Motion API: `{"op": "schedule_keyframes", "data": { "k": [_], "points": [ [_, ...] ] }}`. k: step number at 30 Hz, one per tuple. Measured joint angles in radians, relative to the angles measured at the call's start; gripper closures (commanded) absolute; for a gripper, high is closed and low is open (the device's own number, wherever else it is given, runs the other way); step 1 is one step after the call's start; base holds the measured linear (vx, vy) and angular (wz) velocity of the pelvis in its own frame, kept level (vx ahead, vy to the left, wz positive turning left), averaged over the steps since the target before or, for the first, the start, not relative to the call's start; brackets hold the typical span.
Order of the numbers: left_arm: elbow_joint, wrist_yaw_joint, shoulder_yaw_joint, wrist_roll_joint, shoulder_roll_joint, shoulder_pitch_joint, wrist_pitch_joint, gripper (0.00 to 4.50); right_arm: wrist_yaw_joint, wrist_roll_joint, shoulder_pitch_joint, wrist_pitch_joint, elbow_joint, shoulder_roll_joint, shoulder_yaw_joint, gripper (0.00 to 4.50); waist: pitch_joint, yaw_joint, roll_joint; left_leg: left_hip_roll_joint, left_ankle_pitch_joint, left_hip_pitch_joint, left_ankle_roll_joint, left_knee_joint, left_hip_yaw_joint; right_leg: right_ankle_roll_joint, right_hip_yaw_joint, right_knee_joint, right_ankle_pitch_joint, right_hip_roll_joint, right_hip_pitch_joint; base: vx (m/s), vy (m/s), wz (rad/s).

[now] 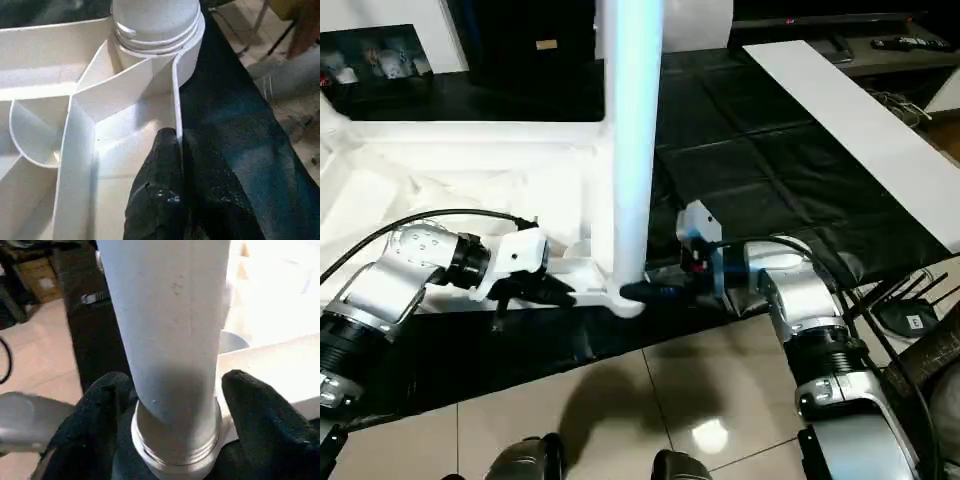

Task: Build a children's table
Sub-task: Rotate leg to tighten

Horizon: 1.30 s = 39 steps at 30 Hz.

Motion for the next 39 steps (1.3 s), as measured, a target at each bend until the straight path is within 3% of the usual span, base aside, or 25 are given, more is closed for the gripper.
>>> {"op": "schedule_keyframes", "data": {
  "k": [12, 25, 28, 33, 39],
  "points": [
    [0.001, -0.015, -0.007, 0.0, 0.001, 0.0, -0.021, 4.5, 0.061, 0.016, -0.028, -0.018, 0.04, 0.001, 0.017, 2.46, 0.0, 0.0, -0.001, 0.0, 0.0, 0.0, 0.0, 0.001, 0.0, 0.0, 0.0, 0.001, 0.0, 0.0, 0.0, 0.0, 0.0, 0.0],
    [0.008, -0.004, -0.004, -0.002, -0.02, 0.0, 0.006, 4.5, 0.028, 0.02, -0.003, 0.022, 0.0, 0.008, 0.014, 2.59, 0.0, 0.003, -0.001, 0.0, 0.0, 0.001, 0.0, 0.002, 0.0, 0.0, 0.0, 0.003, 0.0, 0.0, 0.0, 0.0, 0.0, 0.0],
    [0.031, 0.087, 0.029, 0.015, -0.047, -0.01, 0.079, 4.5, -0.14, -0.012, 0.007, 0.043, -0.008, 0.057, -0.016, 2.59, 0.0, -0.006, -0.002, 0.001, 0.0, 0.005, 0.0, 0.003, 0.0, 0.0, 0.0, 0.006, 0.0, 0.0, 0.002, 0.0, 0.0, 0.0],
    [0.071, 0.243, 0.056, 0.051, -0.128, -0.051, 0.207, 4.5, -0.461, -0.042, 0.007, 0.109, -0.018, 0.163, -0.089, 2.6, 0.0, -0.039, -0.002, 0.0, 0.001, 0.006, -0.001, 0.003, 0.0, 0.003, 0.002, 0.004, -0.002, 0.0, 0.0, 0.0, 0.0, 0.0],
    [0.108, 0.444, 0.091, 0.079, -0.249, -0.094, 0.326, 4.5, -0.823, -0.099, -0.017, 0.165, -0.034, 0.289, -0.151, 2.6, 0.0, -0.047, -0.001, -0.001, 0.001, 0.006, -0.001, 0.003, 0.0, 0.001, 0.003, 0.004, 0.0, 0.0, 0.0, 0.0, 0.0, 0.0]
  ]
}}
